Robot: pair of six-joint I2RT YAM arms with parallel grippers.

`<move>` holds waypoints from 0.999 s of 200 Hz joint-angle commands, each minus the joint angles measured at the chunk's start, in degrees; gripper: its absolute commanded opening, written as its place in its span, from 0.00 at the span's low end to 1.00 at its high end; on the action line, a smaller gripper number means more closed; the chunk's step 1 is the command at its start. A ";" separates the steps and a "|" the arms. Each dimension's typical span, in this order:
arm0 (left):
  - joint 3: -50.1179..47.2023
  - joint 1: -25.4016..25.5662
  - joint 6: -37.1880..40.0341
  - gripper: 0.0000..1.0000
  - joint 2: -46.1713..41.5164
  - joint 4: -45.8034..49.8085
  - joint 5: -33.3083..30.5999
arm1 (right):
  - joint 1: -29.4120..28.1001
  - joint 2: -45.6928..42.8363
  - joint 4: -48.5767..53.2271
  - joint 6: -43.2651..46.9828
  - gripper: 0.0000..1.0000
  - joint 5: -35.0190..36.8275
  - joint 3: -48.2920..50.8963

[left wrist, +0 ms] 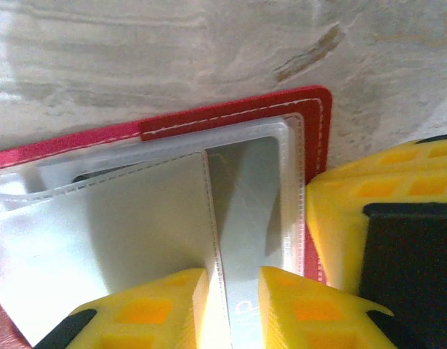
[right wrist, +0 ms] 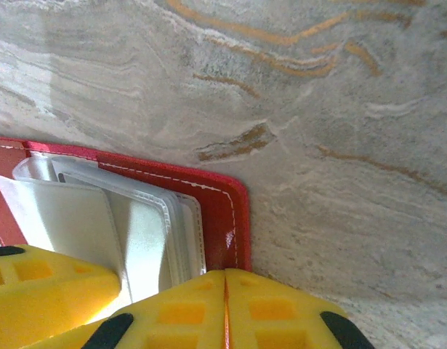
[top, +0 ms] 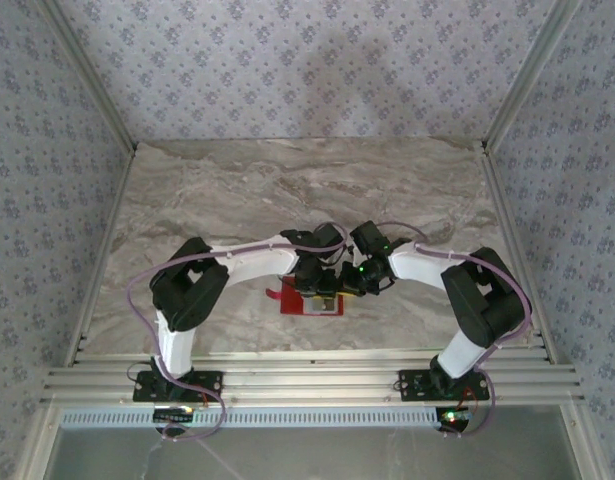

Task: Take the credit cards out of the card holder

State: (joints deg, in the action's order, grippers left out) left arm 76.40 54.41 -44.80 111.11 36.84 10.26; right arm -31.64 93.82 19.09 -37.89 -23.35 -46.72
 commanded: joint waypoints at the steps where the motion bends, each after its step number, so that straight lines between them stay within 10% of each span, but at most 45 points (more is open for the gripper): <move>1: 2.11 1.16 1.93 0.32 1.94 9.97 -7.87 | 0.34 1.63 3.00 1.26 0.09 1.86 -0.21; 99: 9.70 3.55 3.51 0.40 3.22 23.50 -23.29 | 0.62 1.72 3.48 1.37 0.11 1.12 -0.75; 200: -1.55 -0.48 4.38 0.36 -0.01 19.64 -20.78 | 0.70 1.35 4.26 1.38 0.11 1.22 -1.14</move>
State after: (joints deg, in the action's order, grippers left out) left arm 77.89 54.94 -41.34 112.97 56.31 -11.11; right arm -31.38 94.08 19.70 -37.65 -23.66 -47.16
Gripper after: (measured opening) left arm 0.369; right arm 0.111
